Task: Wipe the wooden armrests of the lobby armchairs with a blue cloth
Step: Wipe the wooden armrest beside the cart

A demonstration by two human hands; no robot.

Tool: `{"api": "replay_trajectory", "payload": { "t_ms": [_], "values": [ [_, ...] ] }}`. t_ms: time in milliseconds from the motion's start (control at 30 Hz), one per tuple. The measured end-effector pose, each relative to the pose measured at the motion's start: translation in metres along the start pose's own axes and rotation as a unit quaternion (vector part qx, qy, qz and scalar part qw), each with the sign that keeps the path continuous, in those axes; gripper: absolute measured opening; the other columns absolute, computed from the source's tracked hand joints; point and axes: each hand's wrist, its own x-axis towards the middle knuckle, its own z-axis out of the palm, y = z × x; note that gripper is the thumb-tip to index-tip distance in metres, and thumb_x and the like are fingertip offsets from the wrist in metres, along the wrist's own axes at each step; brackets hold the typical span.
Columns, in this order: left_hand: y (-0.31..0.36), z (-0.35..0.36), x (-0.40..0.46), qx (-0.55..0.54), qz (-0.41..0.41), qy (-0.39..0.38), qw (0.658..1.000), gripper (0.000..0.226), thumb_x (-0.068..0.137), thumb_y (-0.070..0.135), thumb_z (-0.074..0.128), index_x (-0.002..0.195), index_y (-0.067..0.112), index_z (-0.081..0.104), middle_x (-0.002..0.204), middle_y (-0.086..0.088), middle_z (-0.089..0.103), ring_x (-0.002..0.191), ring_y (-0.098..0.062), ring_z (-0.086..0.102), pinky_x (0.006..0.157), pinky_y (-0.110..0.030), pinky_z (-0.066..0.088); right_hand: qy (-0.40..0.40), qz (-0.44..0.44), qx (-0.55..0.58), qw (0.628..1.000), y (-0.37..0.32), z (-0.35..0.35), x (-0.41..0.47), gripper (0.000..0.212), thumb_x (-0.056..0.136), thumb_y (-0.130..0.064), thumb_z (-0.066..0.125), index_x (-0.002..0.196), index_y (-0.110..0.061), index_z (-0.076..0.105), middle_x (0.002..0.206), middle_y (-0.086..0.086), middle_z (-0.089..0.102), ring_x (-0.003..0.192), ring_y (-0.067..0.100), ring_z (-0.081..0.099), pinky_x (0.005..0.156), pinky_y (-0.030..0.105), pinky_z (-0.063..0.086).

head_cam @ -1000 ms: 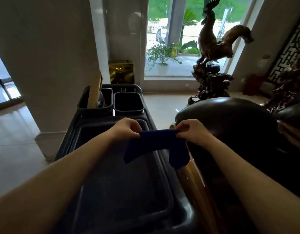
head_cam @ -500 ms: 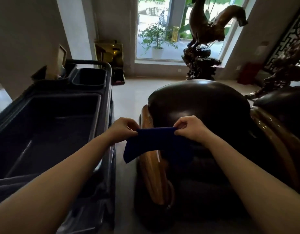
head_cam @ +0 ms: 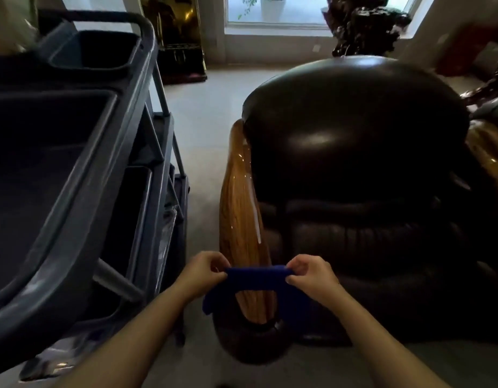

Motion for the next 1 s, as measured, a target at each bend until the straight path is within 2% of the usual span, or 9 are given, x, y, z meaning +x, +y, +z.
{"api": "replay_trajectory", "payload": {
  "t_ms": [167, 333, 400, 467, 567, 667, 767, 833, 1000],
  "values": [
    [-0.054, 0.047, 0.071, 0.027, -0.042, -0.027, 0.998, 0.02, 0.077, 0.011, 0.064, 0.076, 0.031, 0.062, 0.081, 0.009, 0.064, 0.077, -0.003, 0.061, 0.061, -0.016, 0.047, -0.071, 0.019, 0.004, 0.997, 0.063, 0.04, 0.083, 0.022, 0.077, -0.014, 0.068, 0.082, -0.033, 0.059, 0.088, -0.008, 0.064, 0.08, 0.004, 0.062, 0.06, 0.017, 0.047],
    [-0.078, 0.06, 0.137, 0.023, -0.036, 0.004, 0.999, 0.021, 0.079, 0.011, 0.063, 0.078, 0.032, 0.06, 0.086, 0.009, 0.062, 0.083, -0.006, 0.06, 0.063, -0.016, 0.046, -0.056, -0.002, 0.0, 0.998, 0.078, 0.05, 0.162, 0.02, 0.078, -0.015, 0.068, 0.08, -0.032, 0.059, 0.085, -0.01, 0.061, 0.079, 0.006, 0.06, 0.06, 0.017, 0.045],
    [-0.079, 0.062, 0.158, 0.032, -0.021, 0.063, 0.997, 0.017, 0.082, 0.012, 0.06, 0.091, 0.026, 0.061, 0.096, 0.006, 0.061, 0.093, -0.013, 0.06, 0.072, -0.02, 0.046, -0.01, -0.022, -0.014, 1.0, 0.079, 0.052, 0.186, 0.019, 0.079, -0.019, 0.067, 0.087, -0.033, 0.057, 0.09, -0.011, 0.059, 0.086, 0.008, 0.059, 0.065, 0.02, 0.047],
    [-0.081, 0.073, 0.169, 0.066, 0.015, 0.208, 0.976, 0.032, 0.087, 0.017, 0.054, 0.119, 0.018, 0.052, 0.121, -0.005, 0.056, 0.115, -0.022, 0.052, 0.092, -0.027, 0.04, 0.114, -0.064, -0.034, 0.991, 0.086, 0.064, 0.195, 0.031, 0.082, -0.025, 0.062, 0.111, -0.031, 0.053, 0.113, -0.005, 0.056, 0.107, 0.014, 0.054, 0.083, 0.027, 0.046],
    [-0.081, 0.103, 0.162, 0.126, 0.073, 0.339, 0.929, 0.056, 0.094, 0.03, 0.034, 0.145, 0.022, 0.011, 0.156, -0.003, 0.012, 0.144, -0.019, 0.006, 0.116, -0.035, 0.006, 0.279, -0.118, -0.064, 0.951, 0.102, 0.096, 0.18, 0.053, 0.09, -0.038, 0.041, 0.14, -0.034, 0.023, 0.152, 0.0, 0.023, 0.14, 0.017, 0.015, 0.11, 0.042, 0.021],
    [-0.094, 0.145, 0.154, 0.23, 0.101, 0.245, 0.936, 0.061, 0.093, 0.038, 0.02, 0.142, 0.028, -0.014, 0.154, 0.0, -0.014, 0.142, -0.013, -0.017, 0.116, -0.042, -0.011, 0.213, -0.162, -0.125, 0.955, 0.119, 0.137, 0.165, 0.059, 0.093, -0.046, 0.024, 0.144, -0.034, -0.002, 0.156, 0.001, -0.007, 0.143, 0.016, -0.011, 0.114, 0.048, 0.001],
    [-0.11, 0.175, 0.166, 0.259, 0.068, 0.188, 0.945, 0.06, 0.089, 0.043, 0.008, 0.134, 0.036, -0.031, 0.142, 0.016, -0.044, 0.135, -0.007, -0.033, 0.114, -0.045, -0.017, 0.164, -0.163, -0.124, 0.965, 0.13, 0.163, 0.174, 0.061, 0.093, -0.047, 0.019, 0.142, -0.036, -0.013, 0.154, -0.002, -0.018, 0.141, 0.014, -0.018, 0.116, 0.051, 0.003],
    [-0.115, 0.184, 0.175, 0.241, 0.05, 0.211, 0.946, 0.059, 0.09, 0.04, 0.011, 0.136, 0.036, -0.025, 0.144, 0.017, -0.041, 0.136, -0.008, -0.032, 0.114, -0.045, -0.016, 0.165, -0.167, -0.103, 0.967, 0.133, 0.17, 0.184, 0.062, 0.093, -0.046, 0.021, 0.142, -0.035, -0.015, 0.152, -0.006, -0.026, 0.141, 0.012, -0.019, 0.116, 0.048, 0.005],
    [-0.112, 0.181, 0.189, 0.224, 0.045, 0.254, 0.94, 0.059, 0.092, 0.033, 0.022, 0.143, 0.027, -0.006, 0.153, 0.0, -0.001, 0.142, -0.016, -0.013, 0.115, -0.052, -0.004, 0.157, -0.185, -0.073, 0.967, 0.128, 0.17, 0.203, 0.063, 0.092, -0.045, 0.025, 0.142, -0.036, -0.013, 0.15, -0.014, -0.031, 0.141, 0.011, -0.018, 0.112, 0.045, 0.007]
  ]
}}
